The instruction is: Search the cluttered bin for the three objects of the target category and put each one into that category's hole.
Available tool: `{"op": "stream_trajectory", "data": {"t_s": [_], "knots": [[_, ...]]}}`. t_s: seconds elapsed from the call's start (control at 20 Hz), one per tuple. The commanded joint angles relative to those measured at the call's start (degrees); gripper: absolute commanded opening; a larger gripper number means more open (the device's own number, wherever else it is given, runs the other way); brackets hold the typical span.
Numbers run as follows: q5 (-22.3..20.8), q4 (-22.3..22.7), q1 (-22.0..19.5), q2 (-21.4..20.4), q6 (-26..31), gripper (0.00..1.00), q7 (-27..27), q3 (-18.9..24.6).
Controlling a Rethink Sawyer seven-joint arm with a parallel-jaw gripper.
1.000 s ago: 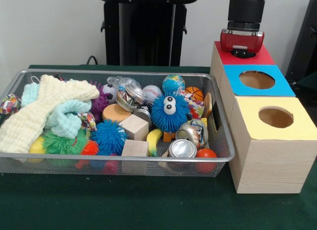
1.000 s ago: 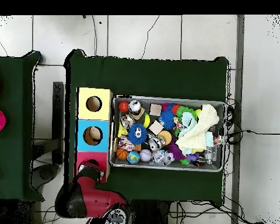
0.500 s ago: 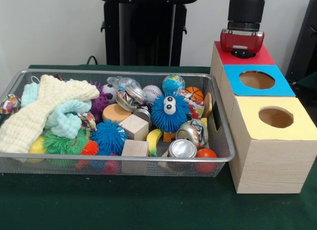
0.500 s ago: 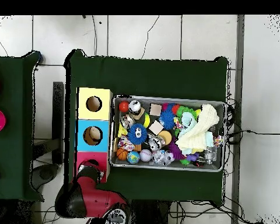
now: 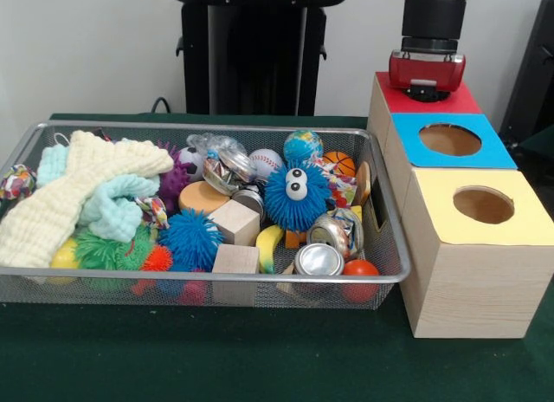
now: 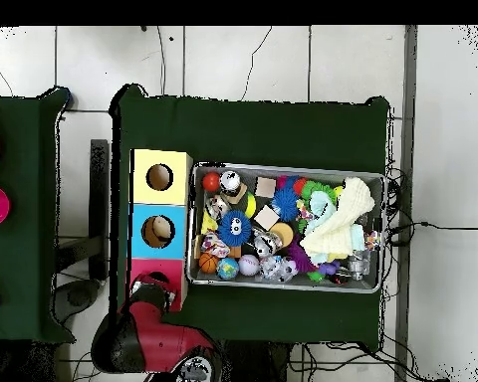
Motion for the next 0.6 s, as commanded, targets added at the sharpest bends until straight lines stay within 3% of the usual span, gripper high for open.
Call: {"op": "stream_trajectory", "data": {"t_s": [0.05,0.6], "knots": [[1.7,-5.4,-2.0,4.8,-4.4,0.00,14.3,1.9],[3.2,-2.6,-1.7,-3.2,3.0,0.00,11.9,0.5]]}}
